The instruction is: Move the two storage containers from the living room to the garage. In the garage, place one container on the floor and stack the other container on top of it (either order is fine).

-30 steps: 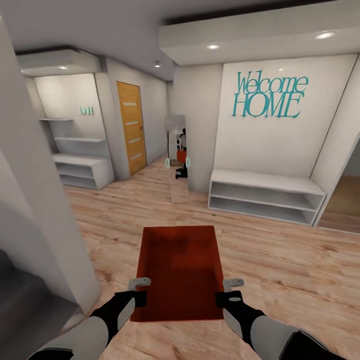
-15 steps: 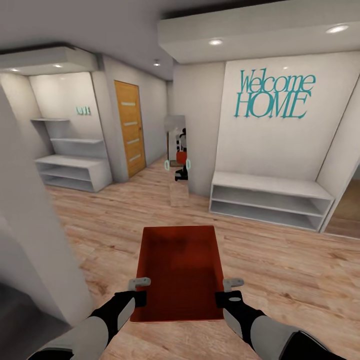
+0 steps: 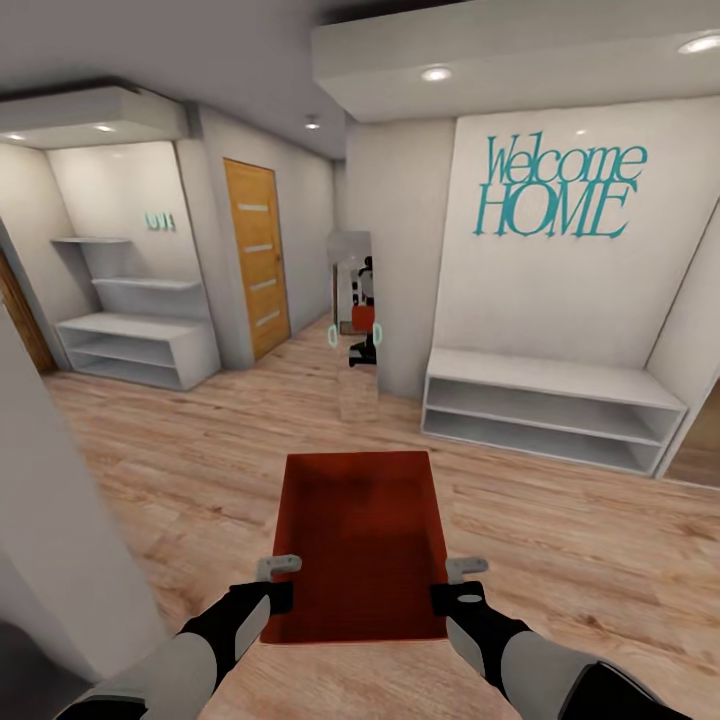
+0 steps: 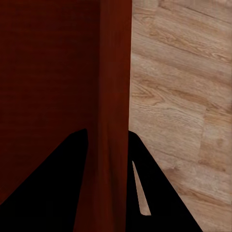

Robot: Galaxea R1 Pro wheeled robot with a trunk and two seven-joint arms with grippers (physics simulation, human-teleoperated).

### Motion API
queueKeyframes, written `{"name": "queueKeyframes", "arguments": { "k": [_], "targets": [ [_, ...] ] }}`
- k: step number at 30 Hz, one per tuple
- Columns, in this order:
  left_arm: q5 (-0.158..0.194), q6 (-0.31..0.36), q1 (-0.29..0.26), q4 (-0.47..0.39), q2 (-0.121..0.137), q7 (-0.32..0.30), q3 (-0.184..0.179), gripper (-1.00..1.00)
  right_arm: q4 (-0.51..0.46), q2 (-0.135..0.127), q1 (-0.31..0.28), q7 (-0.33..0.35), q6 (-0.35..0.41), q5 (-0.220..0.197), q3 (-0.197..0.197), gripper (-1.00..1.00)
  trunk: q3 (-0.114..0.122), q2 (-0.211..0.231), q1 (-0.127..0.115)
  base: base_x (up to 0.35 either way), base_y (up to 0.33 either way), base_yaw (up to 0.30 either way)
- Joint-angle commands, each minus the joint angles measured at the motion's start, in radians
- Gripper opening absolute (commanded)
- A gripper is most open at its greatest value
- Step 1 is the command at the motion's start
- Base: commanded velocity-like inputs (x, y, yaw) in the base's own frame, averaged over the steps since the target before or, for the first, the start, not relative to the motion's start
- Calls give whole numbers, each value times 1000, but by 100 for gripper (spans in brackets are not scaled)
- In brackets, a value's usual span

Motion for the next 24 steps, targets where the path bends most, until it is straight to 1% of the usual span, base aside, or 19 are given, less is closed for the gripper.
{"name": "queueKeyframes", "arguments": {
  "k": [1,24],
  "targets": [
    [-2,7,-1,-5,3,11,1,-100,4,-4,0,-7,0,-17,1,-100,-2,-2,1,322,0,0],
    [-2,6,-1,-5,4,11,1,-100,4,-3,-1,-7,0,-16,1,-100,-2,-2,1,322,0,0]
  ]
}}
